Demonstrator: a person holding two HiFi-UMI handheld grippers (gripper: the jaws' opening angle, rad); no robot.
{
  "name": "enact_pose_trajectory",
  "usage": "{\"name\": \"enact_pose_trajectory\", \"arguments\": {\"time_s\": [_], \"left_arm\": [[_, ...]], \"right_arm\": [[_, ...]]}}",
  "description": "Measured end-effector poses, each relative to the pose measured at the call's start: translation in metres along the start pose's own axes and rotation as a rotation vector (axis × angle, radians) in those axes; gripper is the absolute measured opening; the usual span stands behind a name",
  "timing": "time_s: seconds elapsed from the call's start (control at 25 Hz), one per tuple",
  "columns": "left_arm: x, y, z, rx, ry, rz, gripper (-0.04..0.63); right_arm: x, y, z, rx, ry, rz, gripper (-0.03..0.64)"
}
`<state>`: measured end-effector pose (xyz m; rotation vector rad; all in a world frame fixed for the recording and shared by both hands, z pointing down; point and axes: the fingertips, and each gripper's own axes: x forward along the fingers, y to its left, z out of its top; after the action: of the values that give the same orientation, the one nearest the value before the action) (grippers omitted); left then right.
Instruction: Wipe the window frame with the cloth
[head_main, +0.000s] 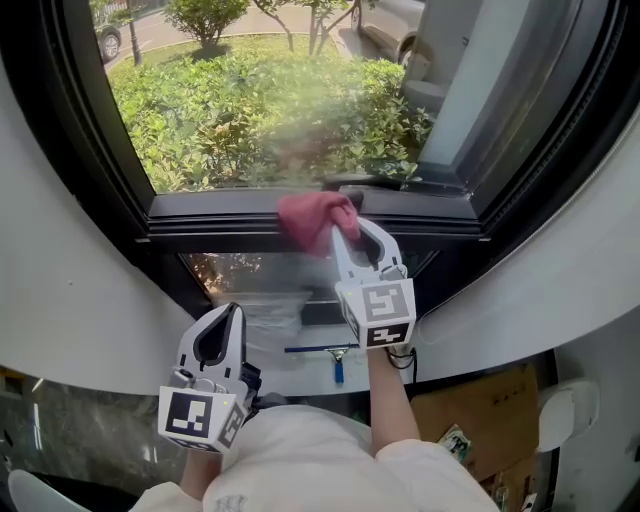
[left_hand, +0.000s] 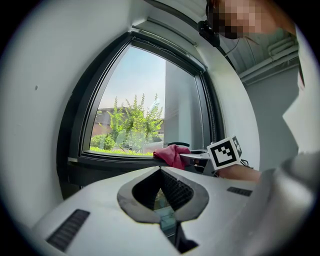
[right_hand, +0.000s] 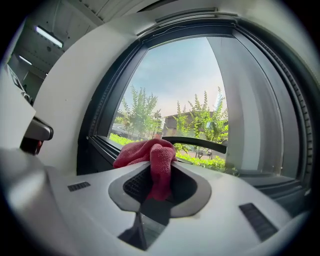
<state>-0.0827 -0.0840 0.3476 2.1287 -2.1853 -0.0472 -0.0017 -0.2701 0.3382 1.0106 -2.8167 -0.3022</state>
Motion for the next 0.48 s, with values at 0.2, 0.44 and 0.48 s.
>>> {"name": "enact_pose_trajectory", "arguments": {"time_s": [0.2,0.44,0.48], "left_arm": [[0.004,-0.008,0.0,-0.005,-0.001,-0.026,0.008],[0.014,-0.016,-0.001,-0.008,0.008,-0.06,0.008],[0.016,-0.019,-0.001,-0.008,0.011,-0.069,0.008]], "right_arm": [[-0.021,-0.012,0.014,0.081,-0.105,0.004,0.089],[-0.067,-0.074,0.048,0.052,-0.194,-0.183,0.089],[-0.073,-0.084,0.054,0.037,-0.201,-0.211,0.089]]}}
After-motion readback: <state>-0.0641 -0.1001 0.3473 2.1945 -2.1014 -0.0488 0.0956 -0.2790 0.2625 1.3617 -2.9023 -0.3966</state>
